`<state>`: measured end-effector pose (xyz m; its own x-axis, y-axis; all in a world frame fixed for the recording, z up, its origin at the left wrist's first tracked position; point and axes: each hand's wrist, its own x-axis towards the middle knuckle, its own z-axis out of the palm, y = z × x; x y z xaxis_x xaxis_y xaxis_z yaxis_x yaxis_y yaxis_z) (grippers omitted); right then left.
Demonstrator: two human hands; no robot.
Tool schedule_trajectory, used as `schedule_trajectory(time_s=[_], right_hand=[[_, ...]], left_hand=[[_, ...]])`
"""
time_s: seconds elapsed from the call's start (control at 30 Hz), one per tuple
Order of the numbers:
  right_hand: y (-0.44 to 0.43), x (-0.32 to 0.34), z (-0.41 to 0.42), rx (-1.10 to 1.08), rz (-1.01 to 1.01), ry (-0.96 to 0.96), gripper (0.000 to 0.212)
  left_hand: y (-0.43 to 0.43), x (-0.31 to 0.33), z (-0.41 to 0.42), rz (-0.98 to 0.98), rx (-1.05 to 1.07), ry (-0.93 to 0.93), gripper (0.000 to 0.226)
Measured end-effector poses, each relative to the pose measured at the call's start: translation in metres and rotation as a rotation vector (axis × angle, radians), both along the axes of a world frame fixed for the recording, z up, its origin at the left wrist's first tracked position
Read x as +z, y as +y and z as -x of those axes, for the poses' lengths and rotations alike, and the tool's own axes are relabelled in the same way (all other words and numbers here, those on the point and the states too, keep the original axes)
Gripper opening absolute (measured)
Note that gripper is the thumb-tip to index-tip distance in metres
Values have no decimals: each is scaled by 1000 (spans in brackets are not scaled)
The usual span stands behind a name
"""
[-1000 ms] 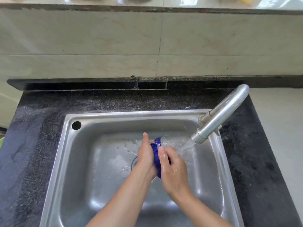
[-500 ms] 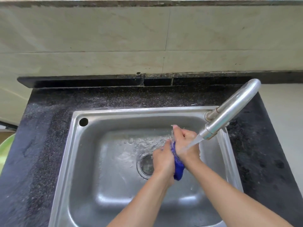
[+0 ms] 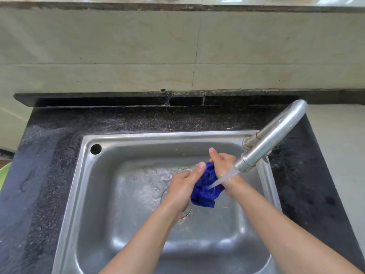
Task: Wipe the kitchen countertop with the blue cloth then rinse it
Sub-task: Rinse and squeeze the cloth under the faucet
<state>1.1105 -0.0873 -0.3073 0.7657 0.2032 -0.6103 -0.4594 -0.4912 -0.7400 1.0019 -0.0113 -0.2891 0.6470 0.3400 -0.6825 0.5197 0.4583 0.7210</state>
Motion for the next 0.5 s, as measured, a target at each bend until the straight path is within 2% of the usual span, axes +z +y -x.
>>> schedule_trajectory(time_s=[0.1, 0.17, 0.23, 0.37, 0.43, 0.5], right_hand=[[-8, 26, -3, -52, -289, 201, 36], [-21, 36, -5, 104, -328, 144, 48], [-36, 44, -9, 275, -270, 77, 57], [-66, 40, -18, 664, 17, 61, 60], [-74, 32, -16, 835, 170, 55, 48], [-76, 30, -12, 857, 164, 53, 28]], left_hand=[[8, -2, 15, -294, -375, 45, 28], [14, -6, 16, -481, -416, 37, 18], [21, -5, 14, -516, -292, 1, 21], [31, 9, 1, -168, 196, -100, 37], [35, 13, -4, -143, 288, -75, 35], [38, 18, -5, -190, 271, -49, 32]])
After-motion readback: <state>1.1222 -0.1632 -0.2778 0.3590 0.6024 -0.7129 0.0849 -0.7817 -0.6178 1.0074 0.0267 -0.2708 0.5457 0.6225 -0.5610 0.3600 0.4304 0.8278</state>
